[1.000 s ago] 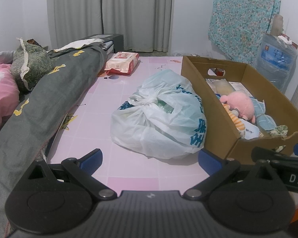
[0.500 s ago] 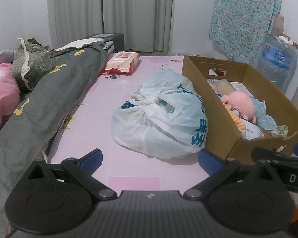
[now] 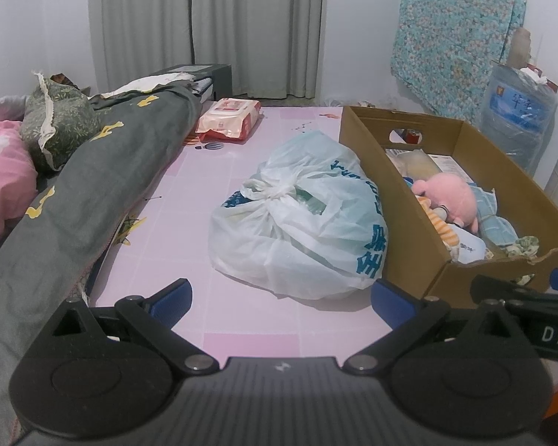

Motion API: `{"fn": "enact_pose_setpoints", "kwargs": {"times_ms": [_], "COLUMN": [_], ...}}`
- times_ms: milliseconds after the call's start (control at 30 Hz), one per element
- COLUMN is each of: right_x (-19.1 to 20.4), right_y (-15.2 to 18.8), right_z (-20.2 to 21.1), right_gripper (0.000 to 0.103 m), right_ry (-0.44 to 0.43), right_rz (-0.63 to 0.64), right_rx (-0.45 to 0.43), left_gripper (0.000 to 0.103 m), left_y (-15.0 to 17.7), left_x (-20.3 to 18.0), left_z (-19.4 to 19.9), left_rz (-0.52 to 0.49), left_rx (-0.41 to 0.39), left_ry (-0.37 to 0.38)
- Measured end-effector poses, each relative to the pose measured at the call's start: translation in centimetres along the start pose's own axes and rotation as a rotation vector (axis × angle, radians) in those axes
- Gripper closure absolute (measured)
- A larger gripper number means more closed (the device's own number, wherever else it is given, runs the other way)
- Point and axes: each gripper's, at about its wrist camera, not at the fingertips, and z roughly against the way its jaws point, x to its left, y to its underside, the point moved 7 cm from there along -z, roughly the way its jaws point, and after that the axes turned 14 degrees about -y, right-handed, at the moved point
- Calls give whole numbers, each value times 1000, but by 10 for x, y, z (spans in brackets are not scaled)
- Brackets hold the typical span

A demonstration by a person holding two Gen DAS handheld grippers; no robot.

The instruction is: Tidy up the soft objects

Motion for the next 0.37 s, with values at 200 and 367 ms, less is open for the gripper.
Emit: {"fn": "enact_pose_setpoints", "kwargs": {"times_ms": [200, 367], "right_x": [-2, -3], "right_y": [-2, -3], "right_z": [-1, -1], "right_gripper": [1, 1], "right_ry": [-3, -8], "right_rz": [1, 0], "right_rx": [0, 5], "left_gripper": [0, 0], "left_y": [0, -1], "left_x": [0, 1], "left_z": [0, 0], "left_rz": [0, 1], "left_rx": [2, 4], "left_ry": [0, 1]}}
